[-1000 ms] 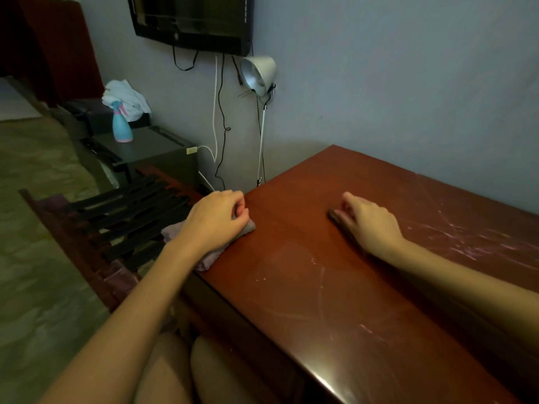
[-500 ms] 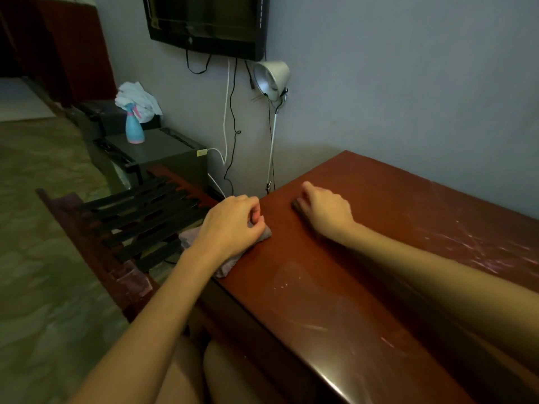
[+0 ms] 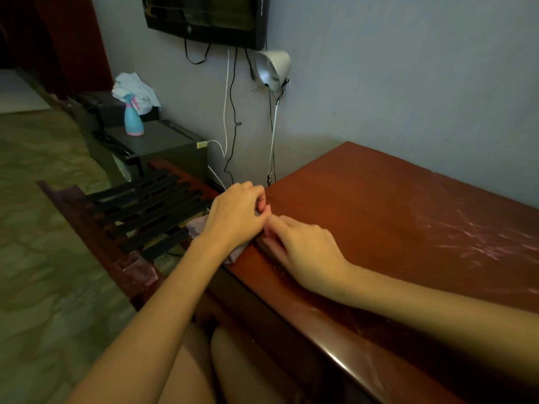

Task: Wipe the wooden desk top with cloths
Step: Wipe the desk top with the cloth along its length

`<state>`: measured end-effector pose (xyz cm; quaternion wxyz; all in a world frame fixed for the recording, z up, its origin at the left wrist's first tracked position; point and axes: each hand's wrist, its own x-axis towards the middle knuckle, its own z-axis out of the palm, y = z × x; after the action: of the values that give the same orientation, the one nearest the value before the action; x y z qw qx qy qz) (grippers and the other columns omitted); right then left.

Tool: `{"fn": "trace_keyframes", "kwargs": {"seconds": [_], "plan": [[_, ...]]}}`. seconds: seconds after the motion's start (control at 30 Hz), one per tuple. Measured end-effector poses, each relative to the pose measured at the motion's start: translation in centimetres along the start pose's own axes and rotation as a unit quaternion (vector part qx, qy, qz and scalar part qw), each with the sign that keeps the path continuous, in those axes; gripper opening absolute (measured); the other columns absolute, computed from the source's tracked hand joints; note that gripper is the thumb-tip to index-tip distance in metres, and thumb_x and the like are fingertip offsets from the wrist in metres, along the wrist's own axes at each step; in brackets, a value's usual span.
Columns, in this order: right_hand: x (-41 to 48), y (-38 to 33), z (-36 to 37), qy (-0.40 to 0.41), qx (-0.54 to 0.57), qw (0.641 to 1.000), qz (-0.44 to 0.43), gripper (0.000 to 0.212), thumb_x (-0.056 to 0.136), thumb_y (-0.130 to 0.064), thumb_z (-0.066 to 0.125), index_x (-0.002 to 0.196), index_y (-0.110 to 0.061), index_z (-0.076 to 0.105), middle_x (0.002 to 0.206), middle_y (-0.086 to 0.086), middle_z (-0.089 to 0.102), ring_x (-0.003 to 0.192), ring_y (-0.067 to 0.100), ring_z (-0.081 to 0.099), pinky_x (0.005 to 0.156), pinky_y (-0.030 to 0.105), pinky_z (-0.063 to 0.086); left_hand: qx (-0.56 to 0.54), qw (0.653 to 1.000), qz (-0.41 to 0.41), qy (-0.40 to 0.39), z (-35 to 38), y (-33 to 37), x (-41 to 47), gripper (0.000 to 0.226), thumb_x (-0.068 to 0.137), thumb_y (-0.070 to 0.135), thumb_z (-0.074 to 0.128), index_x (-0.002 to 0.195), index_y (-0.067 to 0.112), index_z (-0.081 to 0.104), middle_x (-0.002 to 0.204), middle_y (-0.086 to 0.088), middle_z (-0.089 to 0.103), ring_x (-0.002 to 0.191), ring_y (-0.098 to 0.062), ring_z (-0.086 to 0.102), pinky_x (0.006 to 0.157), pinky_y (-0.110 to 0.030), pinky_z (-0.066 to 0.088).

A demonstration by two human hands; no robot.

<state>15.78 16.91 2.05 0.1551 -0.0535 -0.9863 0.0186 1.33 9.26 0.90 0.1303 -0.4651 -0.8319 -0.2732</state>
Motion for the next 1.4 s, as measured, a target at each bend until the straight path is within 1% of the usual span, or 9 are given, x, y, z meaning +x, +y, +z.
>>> {"fn": "trace_keyframes", "kwargs": {"seconds": [0.13, 0.23, 0.37, 0.6, 0.9, 1.07, 1.2, 1.3, 1.4], "plan": [[2.3, 1.6, 0.8, -0.005, 0.023, 0.999, 0.027, 0.017, 0.098, -0.040, 0.041, 0.097, -0.024, 0.042, 0.102, -0.004, 0.058, 0.088, 0.028, 0.061, 0.060, 0.031, 0.033, 0.006, 0.999, 0.023, -0.031, -1.0, -1.0, -0.7, 0.013, 0.091, 0.035, 0.052, 0.088, 0.022, 0.052, 0.089, 0.005, 0.050, 0.087, -0.015, 0.048, 0.068, -0.029, 0.039], [2.4, 4.9, 0.4, -0.008, 0.000, 0.996, 0.090, 0.022, 0.097, -0.042, 0.038, 0.097, -0.020, 0.043, 0.103, 0.000, 0.061, 0.084, 0.030, 0.061, 0.062, 0.033, 0.043, 0.044, 0.998, 0.032, -0.036, -1.7, -1.9, -2.2, 0.023, 0.086, 0.047, 0.054, 0.097, 0.027, 0.051, 0.098, 0.007, 0.049, 0.095, -0.015, 0.046, 0.078, -0.031, 0.040], [0.2, 8.0, -0.4, -0.002, -0.040, 0.989, 0.140, 0.020, 0.099, -0.041, 0.038, 0.092, -0.022, 0.035, 0.097, 0.002, 0.059, 0.081, 0.032, 0.062, 0.057, 0.032, 0.040, 0.061, 0.997, -0.013, -0.055, -2.2, -2.0, -3.5, 0.038, 0.078, 0.057, 0.057, 0.106, 0.032, 0.048, 0.110, 0.006, 0.046, 0.106, -0.016, 0.041, 0.088, -0.037, 0.039], [-2.8, 7.1, -1.2, -0.011, -0.045, 0.990, 0.135, 0.019, 0.099, -0.041, 0.037, 0.090, -0.026, 0.032, 0.088, -0.004, 0.051, 0.077, 0.028, 0.060, 0.053, 0.030, 0.032, 0.034, 0.999, -0.032, -0.015, -3.1, -2.0, -4.2, 0.027, 0.076, 0.041, 0.061, 0.097, 0.028, 0.050, 0.098, 0.005, 0.048, 0.096, -0.014, 0.042, 0.077, -0.031, 0.042], [9.6, 1.4, 3.1, 0.024, 0.000, 0.989, 0.149, 0.026, 0.099, -0.033, 0.039, 0.106, -0.010, 0.048, 0.104, 0.014, 0.062, 0.090, 0.035, 0.060, 0.065, 0.033, 0.034, 0.027, 0.995, -0.081, 0.043, -8.6, -5.7, -7.3, 0.025, 0.071, 0.033, 0.065, 0.090, 0.020, 0.056, 0.086, 0.000, 0.051, 0.087, -0.022, 0.048, 0.074, -0.032, 0.039], [9.1, -4.9, 3.9, 0.007, 0.045, 0.999, 0.010, 0.023, 0.097, -0.037, 0.044, 0.106, -0.017, 0.050, 0.107, 0.007, 0.061, 0.093, 0.033, 0.061, 0.066, 0.033, 0.037, 0.044, 0.994, -0.085, 0.049, -9.7, -5.8, -8.1, 0.033, 0.065, 0.043, 0.054, 0.088, 0.020, 0.056, 0.083, 0.002, 0.050, 0.082, -0.018, 0.046, 0.071, -0.026, 0.030], [3.9, -3.5, 1.9, -0.008, 0.086, 0.994, -0.070, 0.017, 0.097, -0.040, 0.043, 0.099, -0.024, 0.048, 0.101, -0.004, 0.060, 0.086, 0.021, 0.058, 0.064, 0.031, 0.041, 0.032, 0.996, -0.080, 0.035, -9.2, -5.2, -7.5, 0.025, 0.070, 0.037, 0.062, 0.089, 0.021, 0.056, 0.082, 0.005, 0.048, 0.083, -0.017, 0.046, 0.069, -0.025, 0.029], [2.7, 0.4, 1.0, -0.025, 0.073, 0.997, -0.027, 0.017, 0.097, -0.040, 0.043, 0.096, -0.025, 0.048, 0.096, -0.007, 0.059, 0.078, 0.014, 0.056, 0.062, 0.027, 0.040, 0.017, 0.997, -0.071, 0.016, -8.5, -4.5, -7.0, 0.021, 0.074, 0.030, 0.068, 0.089, 0.025, 0.053, 0.084, 0.008, 0.047, 0.085, -0.014, 0.046, 0.070, -0.025, 0.030], [4.9, 3.8, 1.4, -0.006, 0.035, 0.998, 0.061, 0.020, 0.099, -0.037, 0.043, 0.099, -0.019, 0.051, 0.098, 0.001, 0.063, 0.078, 0.020, 0.060, 0.062, 0.028, 0.042, 0.014, 0.998, -0.067, 0.013, -8.3, -4.2, -6.8, 0.021, 0.075, 0.030, 0.067, 0.091, 0.026, 0.054, 0.086, 0.007, 0.048, 0.086, -0.013, 0.044, 0.070, -0.026, 0.030]]}}
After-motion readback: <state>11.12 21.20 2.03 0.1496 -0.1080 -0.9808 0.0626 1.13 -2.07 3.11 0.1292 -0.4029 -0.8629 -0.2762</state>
